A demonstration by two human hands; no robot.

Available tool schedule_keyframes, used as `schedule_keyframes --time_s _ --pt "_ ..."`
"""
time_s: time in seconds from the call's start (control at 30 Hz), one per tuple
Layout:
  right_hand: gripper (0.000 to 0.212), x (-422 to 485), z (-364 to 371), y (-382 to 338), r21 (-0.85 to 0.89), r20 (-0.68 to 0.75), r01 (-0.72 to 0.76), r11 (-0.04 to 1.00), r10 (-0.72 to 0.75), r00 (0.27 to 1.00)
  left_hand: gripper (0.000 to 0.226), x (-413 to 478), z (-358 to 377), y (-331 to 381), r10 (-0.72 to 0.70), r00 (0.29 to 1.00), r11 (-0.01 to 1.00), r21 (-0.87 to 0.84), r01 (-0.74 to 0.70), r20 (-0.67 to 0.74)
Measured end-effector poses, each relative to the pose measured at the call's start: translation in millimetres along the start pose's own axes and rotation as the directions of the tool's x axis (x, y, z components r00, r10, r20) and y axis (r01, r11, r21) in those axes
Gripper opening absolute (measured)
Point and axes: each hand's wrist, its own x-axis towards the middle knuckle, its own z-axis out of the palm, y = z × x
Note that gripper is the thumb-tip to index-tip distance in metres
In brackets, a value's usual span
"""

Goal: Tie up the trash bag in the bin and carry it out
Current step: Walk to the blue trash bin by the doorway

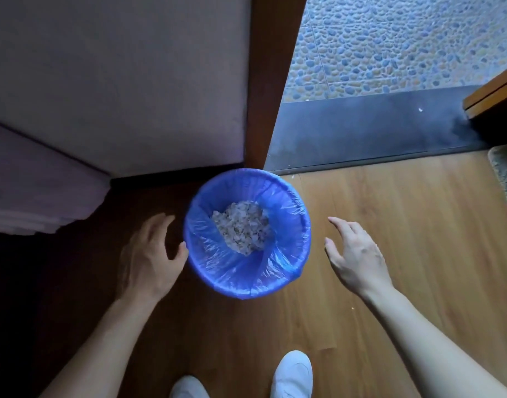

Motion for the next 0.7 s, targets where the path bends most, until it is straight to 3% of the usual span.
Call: schedule_keyframes --time_s 0.13,0.23,0.37,0.5,0.6,0.7 --pt "0.039 39 30 7 0.126 -0.090 0.097 0.987 -0.086 0.992 0.062 48 25 -18 0.137 0.990 0.985 -0.110 -0.134 0.019" --pt "0.033 58 42 7 0.337 -0.161 0.167 0.927 -0.118 0.980 0.067 67 31 -23 0.225 0.969 0.926 -0.329 -0.182 0.097" --pt "0.044 74 47 -2 0.452 -0.017 0.220 0.864 -0.238 0.971 0.085 81 40 -23 0.255 0.953 0.794 -0.598 -0.110 0.163" --pt "0.040 86 52 -16 0.468 0.045 0.196 0.862 -0.244 0.969 0.097 89 51 -18 0.273 0.943 0.717 -0.693 -0.067 0.191" --pt "0.033 91 57 -20 0.553 0.044 0.165 0.817 -0.227 0.973 0.082 90 53 -13 0.299 0.935 0.695 -0.715 -0.075 0.192" --pt "0.030 96 64 -19 0.684 0.078 0.093 0.723 -0.200 0.977 0.046 100 55 -13 0.234 0.965 0.761 -0.640 -0.107 0.117"
